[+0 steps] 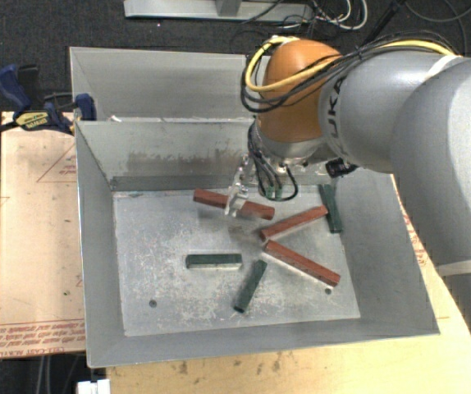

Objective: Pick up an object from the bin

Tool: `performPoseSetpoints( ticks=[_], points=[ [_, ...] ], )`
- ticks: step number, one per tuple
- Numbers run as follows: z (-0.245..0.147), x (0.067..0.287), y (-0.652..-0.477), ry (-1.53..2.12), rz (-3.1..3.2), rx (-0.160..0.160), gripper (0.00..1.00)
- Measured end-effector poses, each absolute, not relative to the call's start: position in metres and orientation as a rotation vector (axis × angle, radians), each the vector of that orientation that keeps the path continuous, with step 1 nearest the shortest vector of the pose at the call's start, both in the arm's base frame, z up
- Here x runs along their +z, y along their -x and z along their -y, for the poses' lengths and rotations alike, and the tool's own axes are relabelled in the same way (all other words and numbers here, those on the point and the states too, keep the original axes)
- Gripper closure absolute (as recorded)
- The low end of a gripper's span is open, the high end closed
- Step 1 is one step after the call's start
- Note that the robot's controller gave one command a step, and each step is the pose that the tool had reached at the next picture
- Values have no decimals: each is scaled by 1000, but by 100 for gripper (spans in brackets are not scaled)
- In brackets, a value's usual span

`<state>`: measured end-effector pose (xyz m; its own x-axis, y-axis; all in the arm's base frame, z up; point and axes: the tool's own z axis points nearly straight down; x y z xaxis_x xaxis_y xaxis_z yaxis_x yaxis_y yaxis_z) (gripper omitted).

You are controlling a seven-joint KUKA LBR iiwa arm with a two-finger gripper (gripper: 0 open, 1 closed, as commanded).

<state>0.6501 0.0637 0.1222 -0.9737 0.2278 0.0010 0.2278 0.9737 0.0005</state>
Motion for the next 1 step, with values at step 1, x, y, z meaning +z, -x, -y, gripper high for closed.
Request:
performPoseSetpoints(
  ticks=[1],
  points=[
    [-66, 189, -649, 322, 3124, 0, 100]
  ],
)
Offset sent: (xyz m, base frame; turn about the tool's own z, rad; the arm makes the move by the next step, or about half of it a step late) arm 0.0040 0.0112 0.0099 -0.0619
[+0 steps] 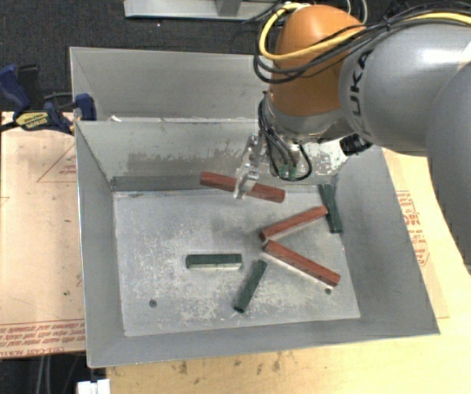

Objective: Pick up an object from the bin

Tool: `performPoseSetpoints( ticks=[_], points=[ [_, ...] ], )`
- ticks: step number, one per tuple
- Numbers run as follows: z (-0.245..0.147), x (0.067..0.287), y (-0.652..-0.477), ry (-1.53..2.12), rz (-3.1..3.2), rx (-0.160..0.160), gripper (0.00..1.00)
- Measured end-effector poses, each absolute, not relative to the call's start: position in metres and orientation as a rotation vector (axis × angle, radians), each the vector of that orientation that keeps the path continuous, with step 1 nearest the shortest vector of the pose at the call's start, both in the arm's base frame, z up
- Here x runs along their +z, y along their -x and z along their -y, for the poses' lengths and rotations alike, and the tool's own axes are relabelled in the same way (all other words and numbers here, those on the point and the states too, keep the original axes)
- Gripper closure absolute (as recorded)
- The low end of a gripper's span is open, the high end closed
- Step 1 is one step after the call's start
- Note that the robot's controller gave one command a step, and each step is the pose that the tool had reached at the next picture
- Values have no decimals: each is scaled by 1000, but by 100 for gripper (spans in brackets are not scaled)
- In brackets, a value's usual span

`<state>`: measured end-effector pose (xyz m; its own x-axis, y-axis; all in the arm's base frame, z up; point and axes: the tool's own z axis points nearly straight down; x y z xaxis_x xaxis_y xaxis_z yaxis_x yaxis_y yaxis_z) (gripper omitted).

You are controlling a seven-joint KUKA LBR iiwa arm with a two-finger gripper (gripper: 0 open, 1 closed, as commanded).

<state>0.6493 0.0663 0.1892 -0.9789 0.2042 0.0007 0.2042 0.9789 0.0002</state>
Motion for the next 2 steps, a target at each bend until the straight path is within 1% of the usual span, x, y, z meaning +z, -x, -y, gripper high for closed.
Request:
performPoseSetpoints(
  ticks=[1, 2],
  points=[
    [-70, 197, -655, 294, 3143, -5, 100],
    [-68, 221, -644, 310, 3118, 1, 100]
  ],
)
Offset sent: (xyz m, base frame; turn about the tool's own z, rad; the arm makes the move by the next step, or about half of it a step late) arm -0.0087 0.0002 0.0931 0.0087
